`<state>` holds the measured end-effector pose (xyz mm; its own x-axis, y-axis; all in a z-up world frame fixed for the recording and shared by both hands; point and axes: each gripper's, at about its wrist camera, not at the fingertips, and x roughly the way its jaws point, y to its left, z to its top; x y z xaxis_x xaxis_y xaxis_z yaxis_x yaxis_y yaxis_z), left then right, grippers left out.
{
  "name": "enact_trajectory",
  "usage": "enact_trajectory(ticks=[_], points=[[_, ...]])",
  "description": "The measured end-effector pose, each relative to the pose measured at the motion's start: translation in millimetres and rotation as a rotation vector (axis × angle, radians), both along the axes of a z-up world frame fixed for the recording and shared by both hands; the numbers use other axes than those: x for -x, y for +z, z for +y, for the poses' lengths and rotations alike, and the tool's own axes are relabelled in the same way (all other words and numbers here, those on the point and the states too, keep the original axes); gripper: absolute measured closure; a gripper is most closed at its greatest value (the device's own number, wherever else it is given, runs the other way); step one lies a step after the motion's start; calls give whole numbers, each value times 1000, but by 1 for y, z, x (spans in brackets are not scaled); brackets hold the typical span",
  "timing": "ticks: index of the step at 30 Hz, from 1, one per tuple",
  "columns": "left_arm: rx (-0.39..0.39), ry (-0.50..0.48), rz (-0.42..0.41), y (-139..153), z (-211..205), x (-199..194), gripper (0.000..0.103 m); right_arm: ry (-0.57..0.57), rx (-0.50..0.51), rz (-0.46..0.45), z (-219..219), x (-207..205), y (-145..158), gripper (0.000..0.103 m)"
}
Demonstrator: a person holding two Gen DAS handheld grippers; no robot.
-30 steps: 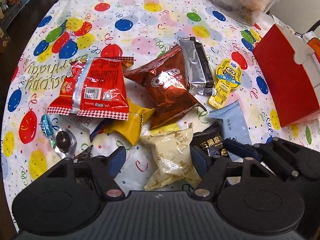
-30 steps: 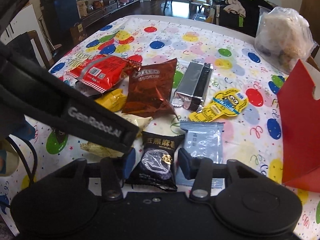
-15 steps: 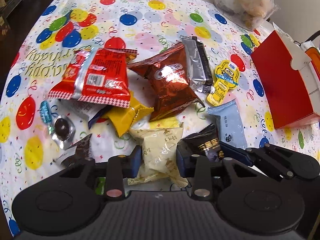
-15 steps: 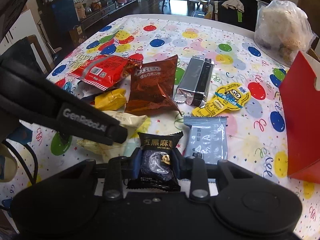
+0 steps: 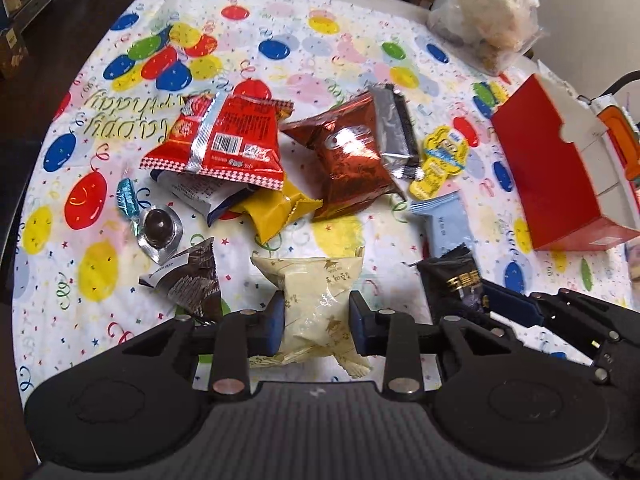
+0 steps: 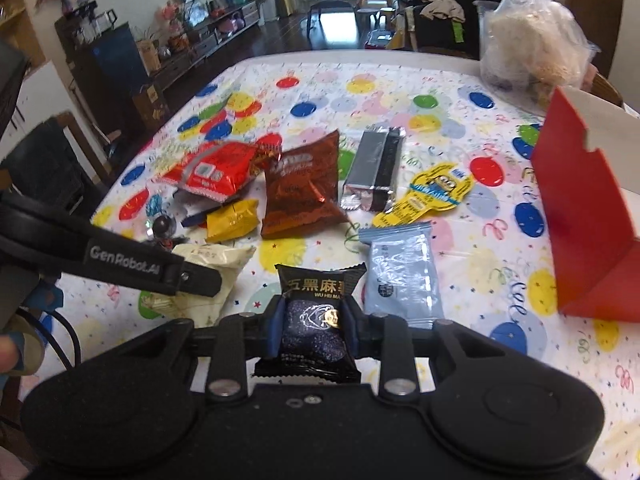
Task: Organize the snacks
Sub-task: 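Carry both held packets over the open red box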
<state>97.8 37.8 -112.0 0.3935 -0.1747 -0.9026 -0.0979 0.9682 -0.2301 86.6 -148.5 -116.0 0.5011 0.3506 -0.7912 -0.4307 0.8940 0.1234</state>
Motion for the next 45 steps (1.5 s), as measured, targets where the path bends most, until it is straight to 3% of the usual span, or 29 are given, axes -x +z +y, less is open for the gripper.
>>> enact_trajectory(ticks=[13, 20, 27, 31, 34, 45], points=[[3, -69, -181, 81, -46, 6, 71, -119, -83, -142, -78, 6, 78, 75], [-8, -123, -262, 113, -107, -17, 71, -180, -98, -197, -141, -13, 104, 75], [-27, -202, -315, 127, -183, -50, 71, -225, -76, -226, -200, -42, 108, 75], [-29, -237, -300, 122, -221, -74, 71, -244, -63, -207, -229, -61, 99, 75], [-78, -248, -285, 112, -239, -90, 71, -266, -49, -185, -251, -74, 89, 75], [-127, -198, -4, 29, -213, -103, 68, -226, -126, -129, -277, -82, 63, 75]])
